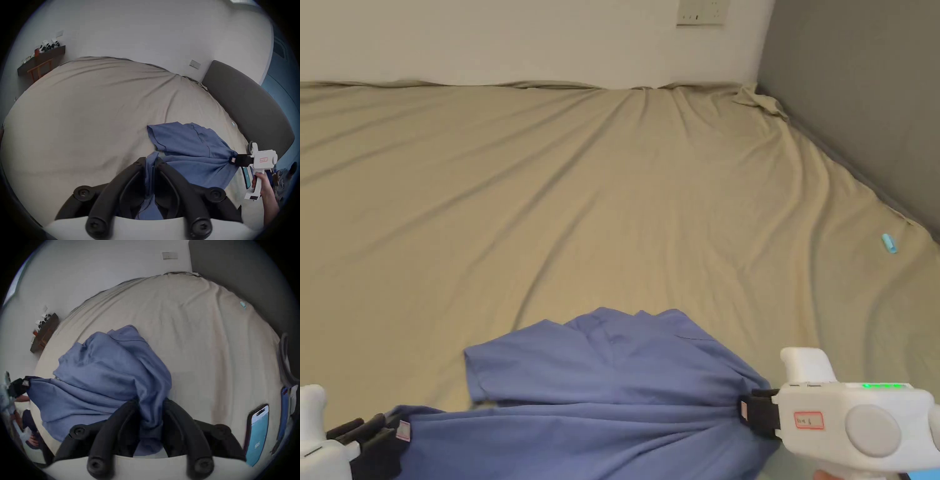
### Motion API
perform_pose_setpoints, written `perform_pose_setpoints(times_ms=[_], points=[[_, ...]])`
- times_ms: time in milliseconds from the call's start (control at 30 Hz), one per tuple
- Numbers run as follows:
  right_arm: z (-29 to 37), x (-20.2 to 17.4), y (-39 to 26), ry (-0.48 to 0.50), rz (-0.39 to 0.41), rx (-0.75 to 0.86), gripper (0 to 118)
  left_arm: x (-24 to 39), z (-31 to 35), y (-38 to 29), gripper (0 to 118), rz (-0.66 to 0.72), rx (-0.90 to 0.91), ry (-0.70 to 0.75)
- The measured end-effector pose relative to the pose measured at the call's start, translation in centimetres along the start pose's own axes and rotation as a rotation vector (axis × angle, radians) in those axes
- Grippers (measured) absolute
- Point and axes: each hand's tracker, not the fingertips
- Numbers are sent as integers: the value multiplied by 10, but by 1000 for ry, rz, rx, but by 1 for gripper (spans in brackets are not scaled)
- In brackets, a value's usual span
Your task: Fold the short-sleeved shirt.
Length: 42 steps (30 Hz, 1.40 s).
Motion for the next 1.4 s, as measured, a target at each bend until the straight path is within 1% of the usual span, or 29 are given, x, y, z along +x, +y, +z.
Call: perform_pose_setpoints(times_ms=[33,67,133,200,267,400,533,700,800,867,933,1100,1167,1267,1400], points=[[3,-5,-2,-7,41,17,21,-2,-1,-2,9,6,-1,2],[12,-9,-4,-19,54,33,20,-3,0,-4,9,13,0,2],[27,-15,-6,-12,63,81,20,-13,-1,-7,9,61,8,-18],[53,-24,-4,32,52,159,19,-15,13,-5,9,99,40,-59],[79,-36,0,78,67,223,19,-12,34,2,9,109,98,-88],[148,-71,10,152,113,411,19,4,107,26,8,66,296,-110],[224,-99,18,231,133,593,19,20,195,52,8,-4,511,-133],[328,-122,26,257,161,828,19,50,305,84,8,-137,750,-113],[375,-129,34,264,185,926,19,60,343,98,8,-187,855,-116],[395,-132,44,273,191,968,19,61,360,113,8,-168,870,-161],[410,-137,57,258,204,991,19,61,367,130,8,-180,888,-179],[422,-150,115,231,236,1012,19,57,361,194,8,-207,890,-127],[416,-157,148,220,239,1008,19,55,347,226,8,-206,882,-117],[395,-172,201,154,261,997,19,41,318,273,8,-179,858,-72],[352,-191,266,149,249,961,19,21,261,329,8,-129,823,-3]])
